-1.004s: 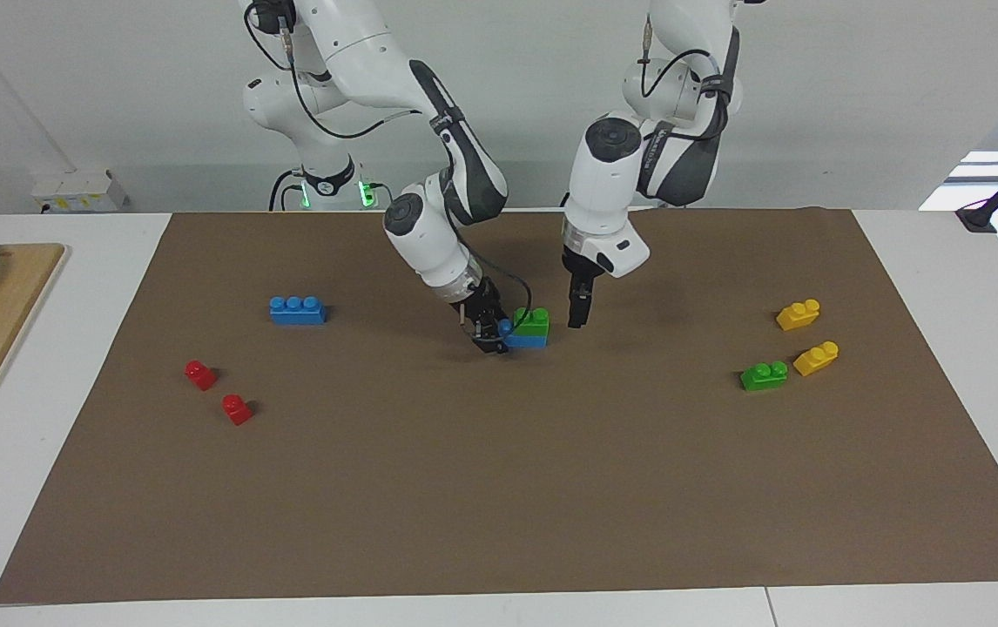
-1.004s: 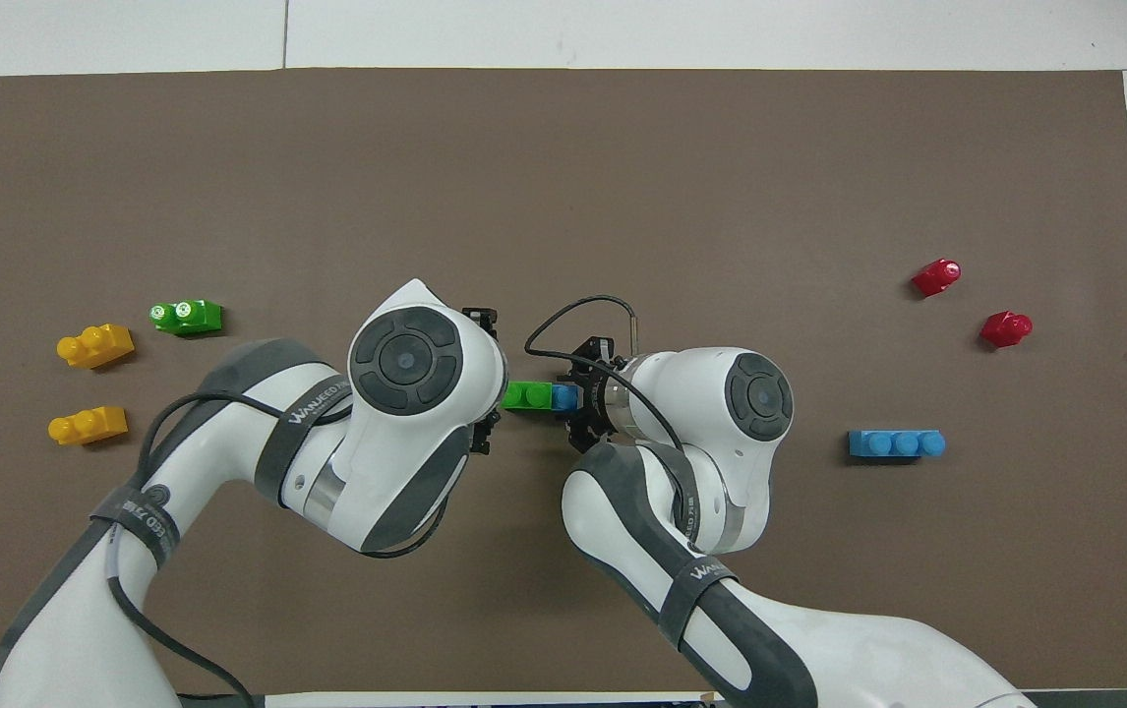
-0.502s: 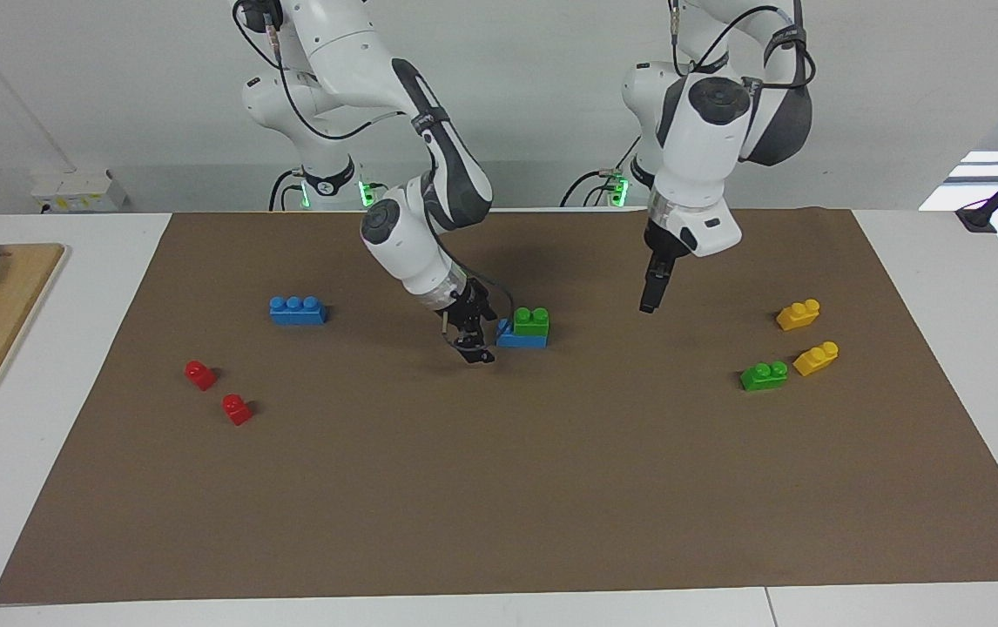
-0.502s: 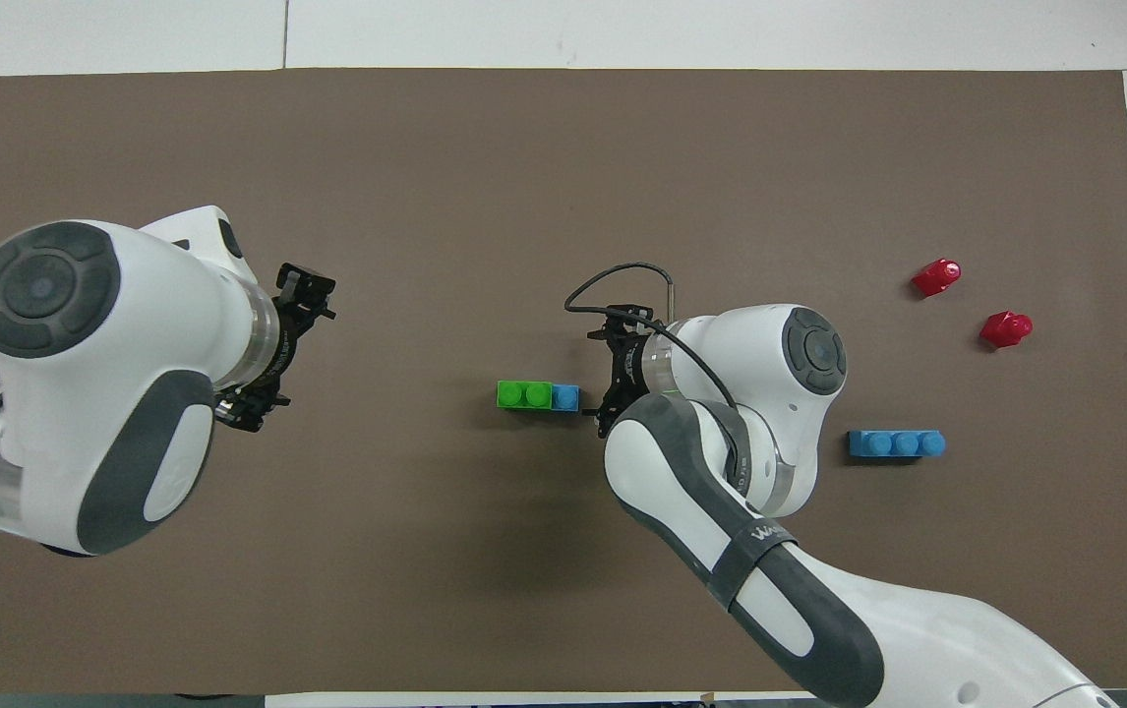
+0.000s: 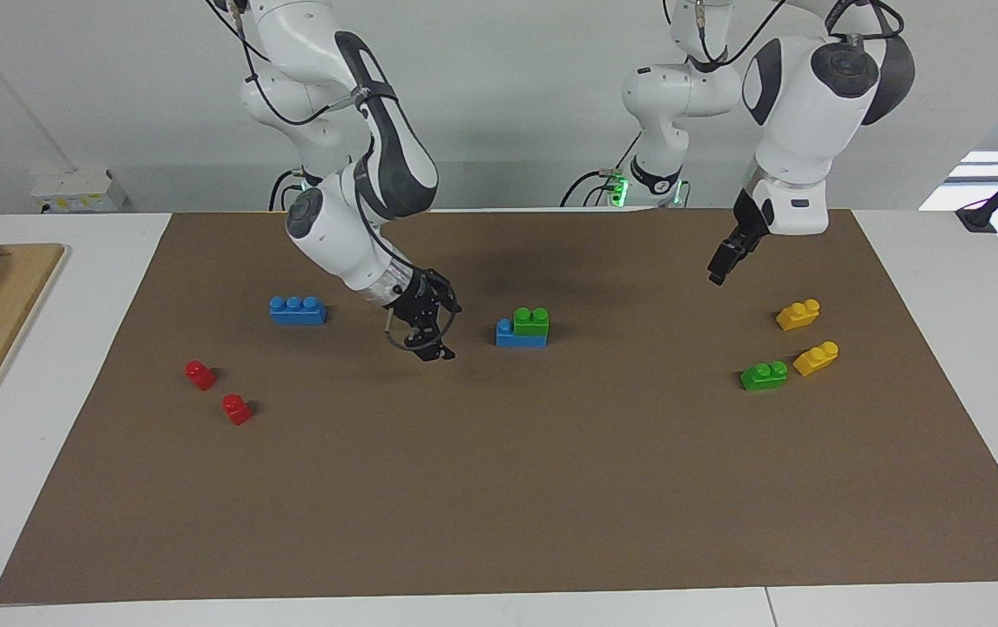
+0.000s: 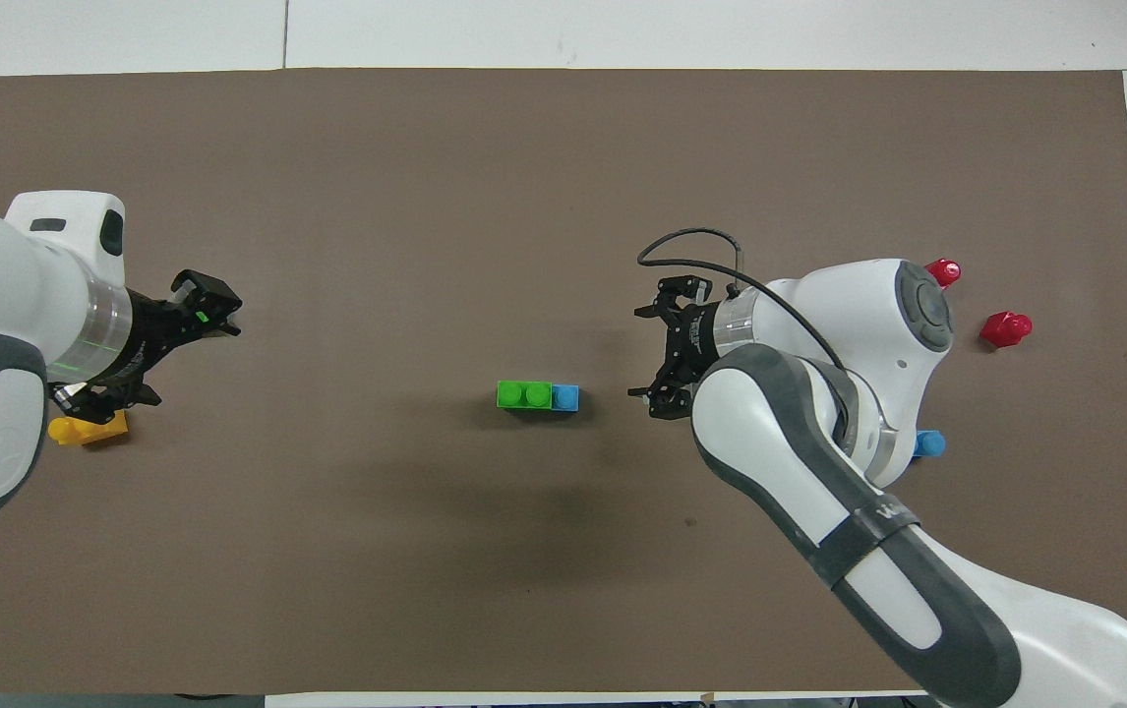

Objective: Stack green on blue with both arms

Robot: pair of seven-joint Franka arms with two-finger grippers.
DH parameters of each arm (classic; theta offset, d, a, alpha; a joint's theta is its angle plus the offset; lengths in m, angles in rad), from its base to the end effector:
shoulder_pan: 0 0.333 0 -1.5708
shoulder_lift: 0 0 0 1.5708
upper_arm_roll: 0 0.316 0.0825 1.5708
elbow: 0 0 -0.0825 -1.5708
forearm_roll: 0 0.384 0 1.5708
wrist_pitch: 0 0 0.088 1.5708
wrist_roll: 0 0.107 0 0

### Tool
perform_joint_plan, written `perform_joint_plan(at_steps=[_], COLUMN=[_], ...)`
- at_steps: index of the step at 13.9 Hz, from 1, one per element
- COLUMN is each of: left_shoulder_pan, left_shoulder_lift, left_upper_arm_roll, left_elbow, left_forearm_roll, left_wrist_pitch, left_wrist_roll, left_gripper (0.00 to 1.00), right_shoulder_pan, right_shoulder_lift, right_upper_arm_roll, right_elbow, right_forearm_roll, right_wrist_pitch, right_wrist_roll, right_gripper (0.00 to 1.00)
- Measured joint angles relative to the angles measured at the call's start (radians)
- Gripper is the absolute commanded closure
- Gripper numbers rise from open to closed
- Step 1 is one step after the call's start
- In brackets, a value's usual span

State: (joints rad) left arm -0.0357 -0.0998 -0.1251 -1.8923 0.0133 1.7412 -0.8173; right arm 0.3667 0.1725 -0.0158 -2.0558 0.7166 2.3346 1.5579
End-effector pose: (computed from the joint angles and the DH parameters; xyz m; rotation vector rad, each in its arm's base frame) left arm 0.5190 -0.0852 0.5399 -2.9298 -0.9951 0.0527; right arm 0.5514 0.2136 0.3669 -1.7966 2.0171 0.5243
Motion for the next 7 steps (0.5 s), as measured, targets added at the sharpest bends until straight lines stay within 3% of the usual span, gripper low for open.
perform_joint_plan(at_steps=[4,7], left_shoulder_pan=[0.083,0.122], left_shoulder_lift=[-0.001,-0.002], left_upper_arm_roll=[0.005,0.009], left_elbow=[0.090,0.133], left_forearm_roll=[0.000,0.000], left_wrist_pitch=[-0.157,-0.216], left_wrist_roll=[0.272,0.467], left_gripper=[0.00,0.00], right_shoulder_pan=[-0.087,-0.151], right_shoulder_lift=[-0.036,-0.042], right_upper_arm_roll=[-0.003,-0.005], right_elbow=[0.106,0.192], right_forearm_roll=[-0.150,-0.194], right_wrist_pitch=[-0.172,-0.291], right_wrist_roll=[-0.010,-0.096], right_gripper=[0.00,0.00])
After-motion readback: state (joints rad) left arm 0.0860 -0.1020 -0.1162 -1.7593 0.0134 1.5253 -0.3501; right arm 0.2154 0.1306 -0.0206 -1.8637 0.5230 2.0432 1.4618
